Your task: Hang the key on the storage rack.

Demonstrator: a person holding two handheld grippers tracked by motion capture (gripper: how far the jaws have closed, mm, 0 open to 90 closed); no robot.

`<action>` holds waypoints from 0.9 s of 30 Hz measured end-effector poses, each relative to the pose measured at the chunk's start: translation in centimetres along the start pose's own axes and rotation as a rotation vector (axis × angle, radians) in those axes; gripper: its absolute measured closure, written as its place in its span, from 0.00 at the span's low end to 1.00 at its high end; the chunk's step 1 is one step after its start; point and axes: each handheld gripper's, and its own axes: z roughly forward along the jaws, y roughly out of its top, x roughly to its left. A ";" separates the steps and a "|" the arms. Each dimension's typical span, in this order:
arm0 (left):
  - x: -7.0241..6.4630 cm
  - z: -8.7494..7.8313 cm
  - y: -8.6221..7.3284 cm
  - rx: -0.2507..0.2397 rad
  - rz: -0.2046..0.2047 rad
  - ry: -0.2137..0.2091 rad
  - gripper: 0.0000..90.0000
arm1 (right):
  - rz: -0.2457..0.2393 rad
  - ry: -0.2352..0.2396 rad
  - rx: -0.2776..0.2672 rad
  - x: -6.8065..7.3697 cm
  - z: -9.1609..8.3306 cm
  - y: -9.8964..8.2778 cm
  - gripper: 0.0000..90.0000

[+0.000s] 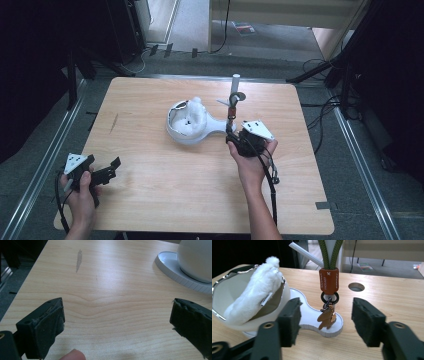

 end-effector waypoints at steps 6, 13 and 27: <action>0.0 0.0 0.0 0.000 0.000 0.000 0.00 | 0.022 0.021 -0.009 -1.2 -0.8 -0.9 0.17; 0.0 0.0 0.0 0.004 0.000 0.000 0.01 | 0.071 0.037 0.011 -3.1 -2.4 -1.9 0.00; 0.0 0.0 0.0 0.006 0.002 -0.001 0.00 | 0.053 -0.036 0.039 -6.3 -5.1 -4.5 0.00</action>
